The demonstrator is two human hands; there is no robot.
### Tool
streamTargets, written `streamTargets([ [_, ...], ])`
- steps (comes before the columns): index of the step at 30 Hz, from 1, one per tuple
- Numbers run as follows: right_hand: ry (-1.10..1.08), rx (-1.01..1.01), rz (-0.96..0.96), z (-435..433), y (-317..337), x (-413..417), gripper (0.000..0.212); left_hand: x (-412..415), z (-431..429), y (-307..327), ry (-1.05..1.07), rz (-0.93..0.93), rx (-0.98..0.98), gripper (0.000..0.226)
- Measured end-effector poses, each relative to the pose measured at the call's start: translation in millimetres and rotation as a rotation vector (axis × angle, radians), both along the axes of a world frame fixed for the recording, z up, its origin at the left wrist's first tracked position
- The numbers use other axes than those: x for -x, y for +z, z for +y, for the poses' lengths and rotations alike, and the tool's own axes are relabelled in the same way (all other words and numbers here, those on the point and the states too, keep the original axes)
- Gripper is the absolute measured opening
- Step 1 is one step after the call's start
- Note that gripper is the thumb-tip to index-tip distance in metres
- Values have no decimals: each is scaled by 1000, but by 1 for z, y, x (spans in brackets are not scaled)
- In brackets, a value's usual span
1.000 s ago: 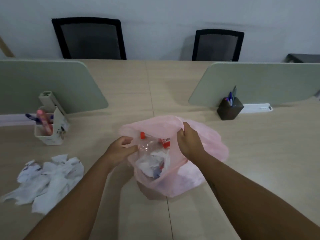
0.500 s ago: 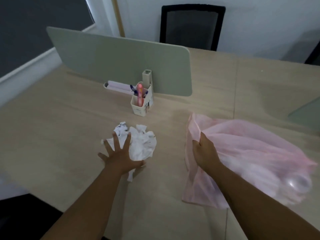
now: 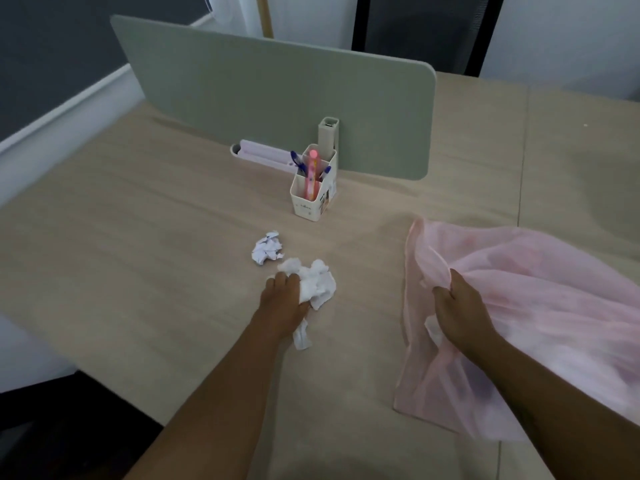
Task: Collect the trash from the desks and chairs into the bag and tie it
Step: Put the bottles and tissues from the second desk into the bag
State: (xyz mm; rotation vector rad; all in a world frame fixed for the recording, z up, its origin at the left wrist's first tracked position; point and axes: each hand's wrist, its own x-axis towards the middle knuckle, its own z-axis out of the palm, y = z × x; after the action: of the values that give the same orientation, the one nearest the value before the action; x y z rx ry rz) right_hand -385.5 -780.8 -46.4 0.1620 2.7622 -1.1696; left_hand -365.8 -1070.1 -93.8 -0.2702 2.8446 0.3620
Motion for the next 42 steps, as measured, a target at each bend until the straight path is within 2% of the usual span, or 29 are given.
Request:
streamTargets([
  [7, -111, -7, 88, 28, 39, 9, 27, 27, 48, 41, -180, 50, -142, 37],
  [10, -182, -12, 122, 55, 59, 1, 27, 40, 93, 56, -312, 61, -158, 38],
  [14, -304, -15, 149, 95, 82, -18, 26, 48, 167, 73, -449, 56, -287, 32],
  [20, -461, -72, 191, 147, 103, -53, 25, 39, 267, 84, -652, 1, -462, 44],
  [23, -489, -118, 180, 165, 108, -65, 23, 34, 285, 84, -696, -29, -430, 77],
  [25, -479, -139, 171, 170, 110, -67, 21, 34, 282, 87, -716, -20, -433, 88],
  [29, -426, -106, 167, 157, 106, -60, 24, 40, 248, 94, -671, 19, -380, 90],
  [34, -249, -91, 167, 115, 87, -37, 23, 53, 164, 79, -410, 201, -195, 79],
  [38, -111, -134, 178, 73, 68, -22, 20, 57, 78, 62, -225, 98, 11, 81],
  [42, -77, -158, 110, 41, 47, -15, 21, 59, 12, 44, -63, -39, 141, 86],
])
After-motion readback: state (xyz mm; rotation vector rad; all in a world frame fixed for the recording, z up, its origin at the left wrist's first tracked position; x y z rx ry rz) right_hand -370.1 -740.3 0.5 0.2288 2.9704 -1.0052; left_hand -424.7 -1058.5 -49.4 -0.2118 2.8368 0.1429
